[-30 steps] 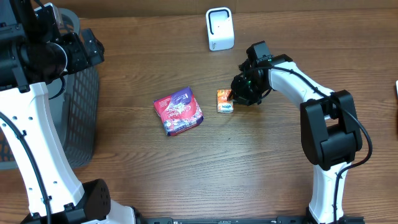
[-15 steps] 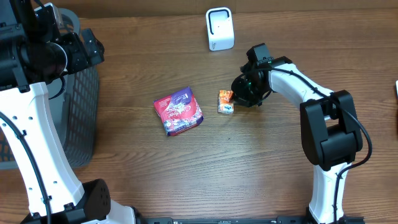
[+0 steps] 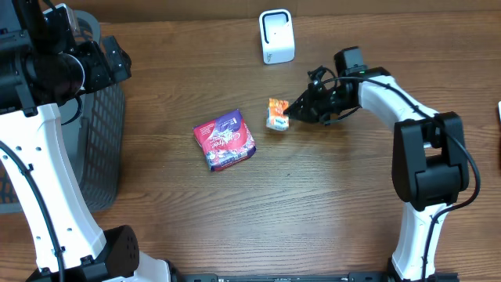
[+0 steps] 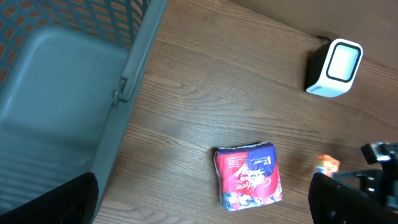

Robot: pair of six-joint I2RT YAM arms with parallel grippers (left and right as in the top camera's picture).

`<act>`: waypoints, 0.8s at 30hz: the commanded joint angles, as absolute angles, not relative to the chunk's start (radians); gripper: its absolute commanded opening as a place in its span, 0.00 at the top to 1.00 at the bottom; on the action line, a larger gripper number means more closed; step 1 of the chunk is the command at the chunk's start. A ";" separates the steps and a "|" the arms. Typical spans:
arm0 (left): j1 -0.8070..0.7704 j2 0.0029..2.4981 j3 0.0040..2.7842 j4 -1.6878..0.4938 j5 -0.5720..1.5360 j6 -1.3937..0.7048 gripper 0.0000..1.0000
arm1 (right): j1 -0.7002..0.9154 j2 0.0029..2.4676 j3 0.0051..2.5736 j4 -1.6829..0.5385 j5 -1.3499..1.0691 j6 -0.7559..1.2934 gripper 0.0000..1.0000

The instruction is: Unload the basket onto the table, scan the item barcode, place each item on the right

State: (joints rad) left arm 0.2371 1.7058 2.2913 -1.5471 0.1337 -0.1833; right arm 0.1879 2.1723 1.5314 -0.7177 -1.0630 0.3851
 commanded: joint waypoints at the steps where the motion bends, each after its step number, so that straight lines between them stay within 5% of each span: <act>1: 0.235 1.702 2.305 -1.544 0.126 -0.179 0.00 | 0.178 2.168 1.548 -0.702 -1.439 0.304 0.96; 18: 0.235 1.702 2.305 -1.544 0.126 -0.179 0.00 | 0.181 2.168 1.548 -0.682 -1.556 0.285 0.96; 24: 0.235 1.702 2.305 -1.544 0.126 -0.179 0.00 | 0.181 2.164 1.574 -0.699 -0.929 0.495 0.96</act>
State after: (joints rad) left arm 0.2371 1.7058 2.2913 -1.5475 0.1333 -0.1833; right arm 0.1783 2.1723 1.5318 -0.6872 -1.3117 0.3920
